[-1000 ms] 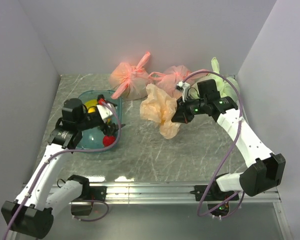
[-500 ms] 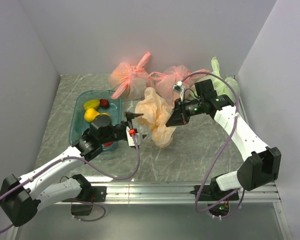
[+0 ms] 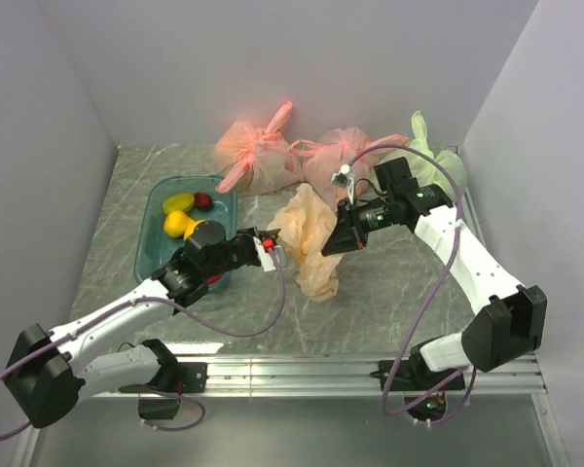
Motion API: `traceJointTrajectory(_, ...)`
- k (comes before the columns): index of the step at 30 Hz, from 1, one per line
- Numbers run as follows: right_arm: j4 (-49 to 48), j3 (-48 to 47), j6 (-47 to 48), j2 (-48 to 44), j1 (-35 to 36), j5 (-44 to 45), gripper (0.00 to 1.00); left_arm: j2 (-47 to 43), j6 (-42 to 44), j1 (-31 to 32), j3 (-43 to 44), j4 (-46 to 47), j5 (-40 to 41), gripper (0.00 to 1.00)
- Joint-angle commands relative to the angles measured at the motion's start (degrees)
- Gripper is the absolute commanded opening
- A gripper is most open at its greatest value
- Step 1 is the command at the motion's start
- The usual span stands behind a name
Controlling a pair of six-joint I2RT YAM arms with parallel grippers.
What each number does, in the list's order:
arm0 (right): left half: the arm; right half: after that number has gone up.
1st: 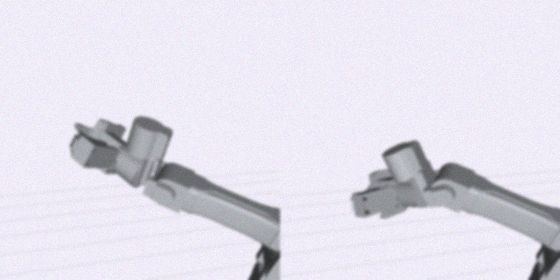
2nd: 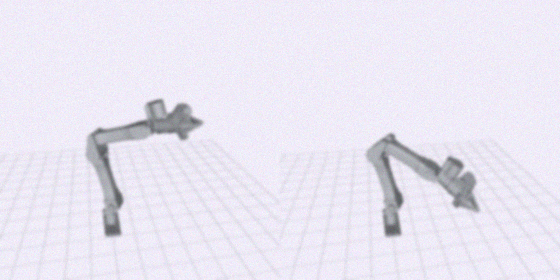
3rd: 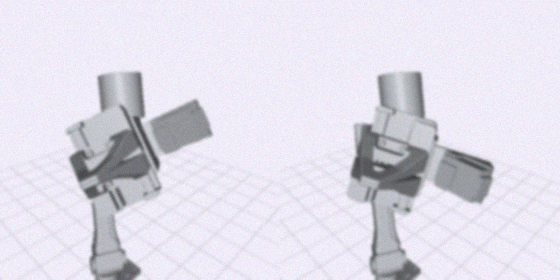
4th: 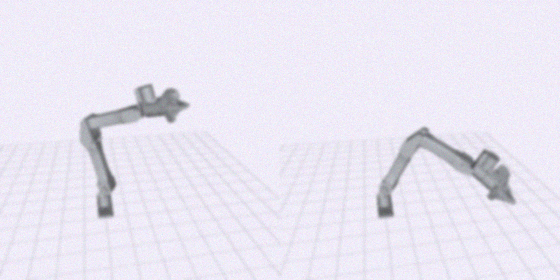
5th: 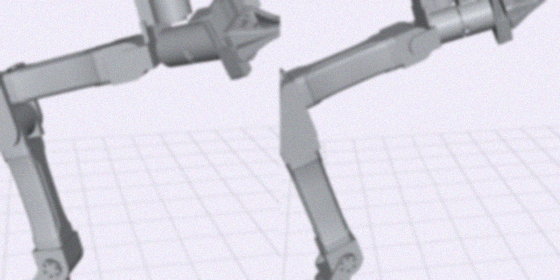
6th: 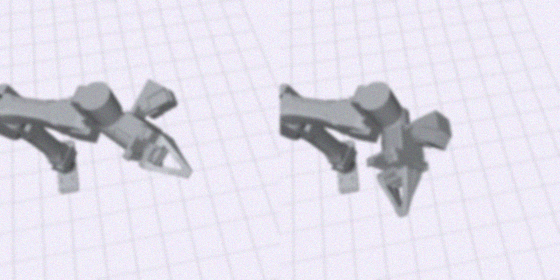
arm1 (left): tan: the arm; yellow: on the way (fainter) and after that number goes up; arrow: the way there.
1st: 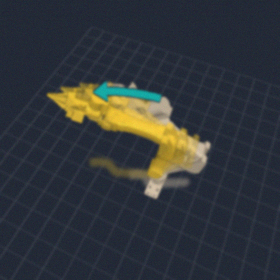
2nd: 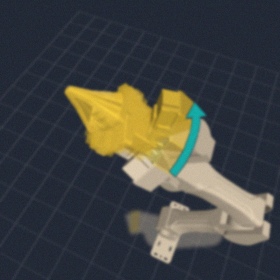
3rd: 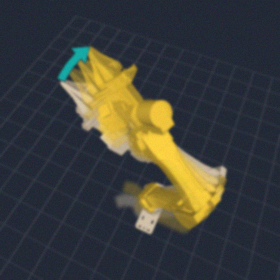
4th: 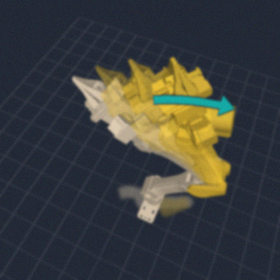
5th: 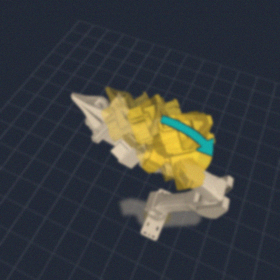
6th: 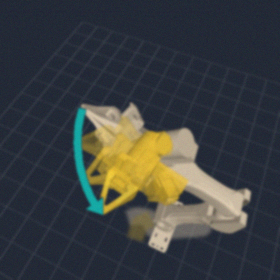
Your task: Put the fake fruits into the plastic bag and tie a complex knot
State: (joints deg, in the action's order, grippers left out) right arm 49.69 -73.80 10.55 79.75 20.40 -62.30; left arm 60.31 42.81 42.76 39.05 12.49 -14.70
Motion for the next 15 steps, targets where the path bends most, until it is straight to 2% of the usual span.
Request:
traceJointTrajectory(1, 4.61, -4.24, 4.91, -0.56, -4.57, -1.94, 0.0, -5.63, -4.65, -2.59, 2.96, -9.39, -2.69, 0.0)
traceJointTrajectory(5, 5.86, -5.65, 6.77, 1.9, -13.61, -2.38, 0.0, -13.28, -9.84, -6.81, 2.87, -22.05, -9.37, 0.0)
traceJointTrajectory(9, 2.7, -4.78, 3.45, 4.97, -18.1, -3.27, 0.0, -20.92, -13.0, -8.31, 3.4, -31.55, -13.33, 0.01)
traceJointTrajectory(12, -3.62, -1.97, -2.52, 8.66, -20.13, 0.16, 0.0, -22.17, -16.07, -8.4, 6.12, -36.83, -16.06, 0.01)
traceJointTrajectory(15, -3.73, -3.1, -4.92, 15.23, -22.95, 1.04, 0.0, -21.38, -19.06, -8.75, 9.37, -40.17, -18.25, 0.0)
